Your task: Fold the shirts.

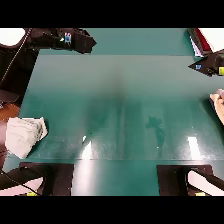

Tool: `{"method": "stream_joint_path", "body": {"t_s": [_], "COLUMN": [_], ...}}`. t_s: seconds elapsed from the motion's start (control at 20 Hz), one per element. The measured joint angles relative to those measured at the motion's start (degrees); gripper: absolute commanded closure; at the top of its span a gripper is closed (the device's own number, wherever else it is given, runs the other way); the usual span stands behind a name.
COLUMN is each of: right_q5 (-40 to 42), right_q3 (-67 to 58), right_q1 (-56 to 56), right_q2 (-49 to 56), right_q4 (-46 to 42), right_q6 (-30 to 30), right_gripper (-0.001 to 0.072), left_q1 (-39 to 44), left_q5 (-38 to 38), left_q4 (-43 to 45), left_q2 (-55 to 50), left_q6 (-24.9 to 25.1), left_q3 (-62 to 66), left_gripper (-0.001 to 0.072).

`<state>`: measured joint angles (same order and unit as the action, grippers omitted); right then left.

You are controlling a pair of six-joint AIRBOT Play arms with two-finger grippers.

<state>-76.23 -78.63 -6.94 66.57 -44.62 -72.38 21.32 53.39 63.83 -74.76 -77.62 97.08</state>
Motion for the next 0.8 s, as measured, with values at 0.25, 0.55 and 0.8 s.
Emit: {"method": "stream_joint_path", "body": {"t_s": [0.25, 0.55, 0.8], "right_q5": [-2.12, -3.50, -3.76], "right_q3": [0.00, 0.00, 0.00], "right_q1": [0.00, 0.00, 0.00], "right_q2": [0.00, 0.00, 0.00], "right_q4": [-0.09, -0.11, -0.13], "right_q6": [-0.02, -0.02, 0.00], "right_gripper": [0.0696, 0.0696, 0.0696], "left_q1": [-0.52, -12.24, -27.98], "left_q5": [-1.40, 18.60, 28.85], "left_q4": [-0.59, 12.04, 20.76], "left_q2": [0.33, 6.19, 12.02], "left_q6": [-0.22, -0.66, -6.03], "left_q3": [0.24, -0.83, -12.02], "left_gripper": [0.0682, 0.0396, 0.0077]}}
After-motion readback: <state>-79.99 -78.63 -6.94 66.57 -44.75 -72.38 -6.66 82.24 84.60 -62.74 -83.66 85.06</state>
